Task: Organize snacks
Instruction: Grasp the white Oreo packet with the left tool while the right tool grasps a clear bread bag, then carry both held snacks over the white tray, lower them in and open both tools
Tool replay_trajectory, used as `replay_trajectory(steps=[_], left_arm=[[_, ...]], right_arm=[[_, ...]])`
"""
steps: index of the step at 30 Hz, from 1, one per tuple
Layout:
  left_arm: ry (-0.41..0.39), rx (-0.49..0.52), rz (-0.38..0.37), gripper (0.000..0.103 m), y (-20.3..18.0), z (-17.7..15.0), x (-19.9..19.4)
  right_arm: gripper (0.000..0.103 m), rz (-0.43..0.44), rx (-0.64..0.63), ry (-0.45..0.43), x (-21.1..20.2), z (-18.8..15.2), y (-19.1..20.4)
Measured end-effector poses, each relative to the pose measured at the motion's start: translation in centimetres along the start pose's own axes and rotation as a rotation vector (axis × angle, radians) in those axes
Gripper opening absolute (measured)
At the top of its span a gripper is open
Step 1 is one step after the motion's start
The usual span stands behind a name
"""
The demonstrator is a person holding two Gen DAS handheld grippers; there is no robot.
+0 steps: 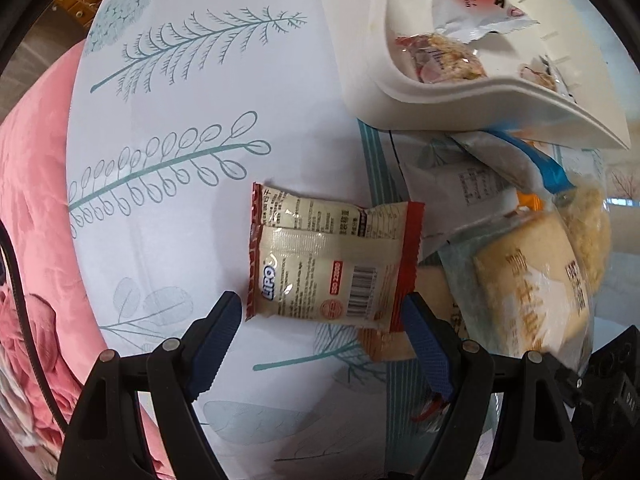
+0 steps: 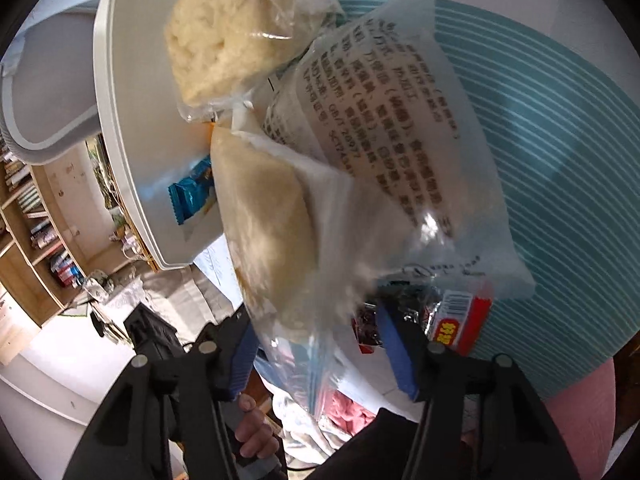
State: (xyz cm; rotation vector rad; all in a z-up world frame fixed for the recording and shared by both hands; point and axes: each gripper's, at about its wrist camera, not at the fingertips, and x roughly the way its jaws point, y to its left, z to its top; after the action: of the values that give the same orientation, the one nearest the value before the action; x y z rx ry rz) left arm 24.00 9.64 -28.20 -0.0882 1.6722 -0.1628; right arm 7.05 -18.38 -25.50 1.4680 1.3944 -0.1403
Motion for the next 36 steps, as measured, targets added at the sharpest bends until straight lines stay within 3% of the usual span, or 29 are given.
replay_trajectory(steps=[8,13,20,36], left_arm=[[-0.001,-0.063,0.018,0.076,-0.6,2.3,0.7],[-0.017,-0.088,0.012,0.064,-0.9,3.2,0.7],[-0.025,-0.111,0.006,0.056,-0.5,3.5,0.7],[0.002,-0.096,-0.039,0.054,1.9,-0.3,-1.0]], right_arm=[[0.047,-0.024,-0.029,0.088,0.5,1.4,0.7],[0.039,-0.029,-0.050,0.129,0.6,1.8,1.0],[0.028,-0.024,-0.087,0.150,0.4,1.6,1.4],[0.021,-0.034,-0.242,0.035,-1.8,-2.1,3.9]])
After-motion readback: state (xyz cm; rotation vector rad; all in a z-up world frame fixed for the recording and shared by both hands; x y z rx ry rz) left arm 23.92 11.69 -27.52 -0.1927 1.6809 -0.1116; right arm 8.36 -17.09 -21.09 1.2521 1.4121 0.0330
